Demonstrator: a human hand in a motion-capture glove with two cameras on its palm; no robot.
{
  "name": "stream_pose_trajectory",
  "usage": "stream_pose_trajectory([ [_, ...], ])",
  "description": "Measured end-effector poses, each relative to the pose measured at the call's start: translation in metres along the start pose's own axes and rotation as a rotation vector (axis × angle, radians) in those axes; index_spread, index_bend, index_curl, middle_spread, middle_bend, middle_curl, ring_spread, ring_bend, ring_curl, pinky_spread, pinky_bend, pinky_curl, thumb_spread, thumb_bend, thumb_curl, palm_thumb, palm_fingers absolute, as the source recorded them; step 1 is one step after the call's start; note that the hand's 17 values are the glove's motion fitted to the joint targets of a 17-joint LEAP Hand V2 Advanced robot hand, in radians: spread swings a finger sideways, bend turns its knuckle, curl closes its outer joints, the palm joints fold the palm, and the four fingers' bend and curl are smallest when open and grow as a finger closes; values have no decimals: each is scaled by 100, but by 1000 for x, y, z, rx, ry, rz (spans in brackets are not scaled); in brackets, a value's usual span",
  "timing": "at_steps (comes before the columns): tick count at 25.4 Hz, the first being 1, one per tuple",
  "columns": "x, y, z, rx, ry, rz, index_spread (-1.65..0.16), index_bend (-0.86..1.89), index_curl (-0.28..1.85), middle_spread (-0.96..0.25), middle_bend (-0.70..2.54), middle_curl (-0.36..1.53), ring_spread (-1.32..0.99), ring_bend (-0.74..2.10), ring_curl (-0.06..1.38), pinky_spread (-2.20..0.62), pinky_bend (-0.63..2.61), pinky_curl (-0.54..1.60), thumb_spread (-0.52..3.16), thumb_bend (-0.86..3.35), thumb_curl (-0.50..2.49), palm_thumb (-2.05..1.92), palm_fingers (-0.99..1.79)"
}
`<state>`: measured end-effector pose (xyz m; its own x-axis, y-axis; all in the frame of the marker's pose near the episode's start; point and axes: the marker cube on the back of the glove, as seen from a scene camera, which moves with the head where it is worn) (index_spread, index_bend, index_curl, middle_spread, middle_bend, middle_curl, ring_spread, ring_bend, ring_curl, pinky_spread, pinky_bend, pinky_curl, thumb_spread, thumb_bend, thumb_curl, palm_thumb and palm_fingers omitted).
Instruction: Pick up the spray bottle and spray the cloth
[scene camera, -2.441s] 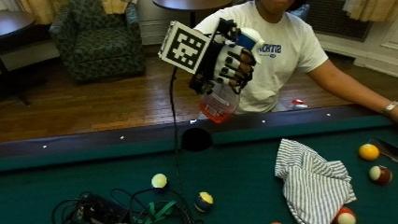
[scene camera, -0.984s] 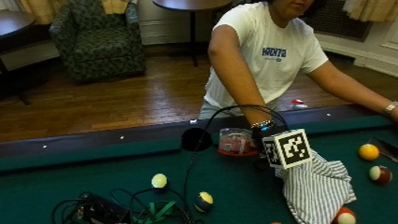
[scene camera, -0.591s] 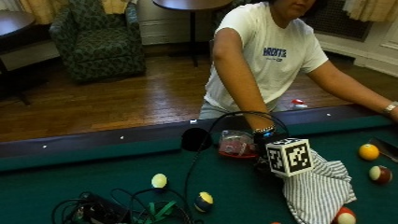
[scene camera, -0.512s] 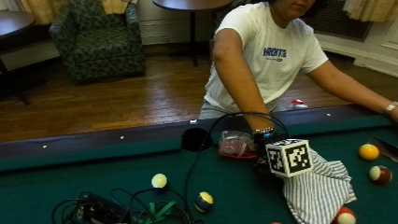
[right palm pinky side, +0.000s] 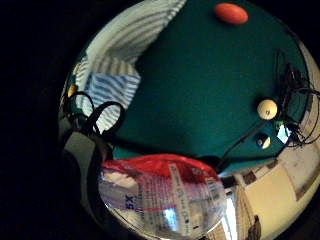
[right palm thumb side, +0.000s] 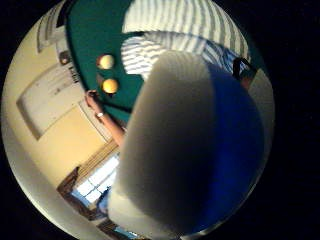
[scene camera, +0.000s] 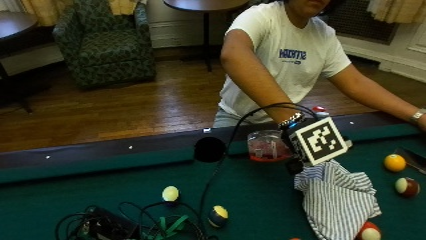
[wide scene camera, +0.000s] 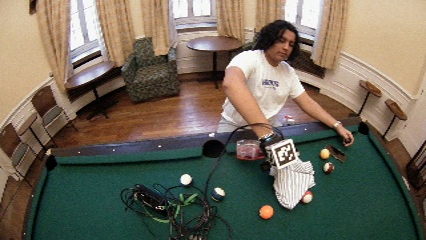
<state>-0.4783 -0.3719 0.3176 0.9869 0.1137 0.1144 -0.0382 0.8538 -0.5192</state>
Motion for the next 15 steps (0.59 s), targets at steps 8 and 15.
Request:
stream_pose_trajectory([
  [8,-38,45,-79,278,-287,-251,-26,32,59,-23,61,52,-20,69,47,-30,41,40,27,-3,81,88,138],
  [15,-74,71,-103,446,-595,-543,-26,32,59,-23,61,52,-20,69,46,-29,41,40,27,-3,81,88,138],
])
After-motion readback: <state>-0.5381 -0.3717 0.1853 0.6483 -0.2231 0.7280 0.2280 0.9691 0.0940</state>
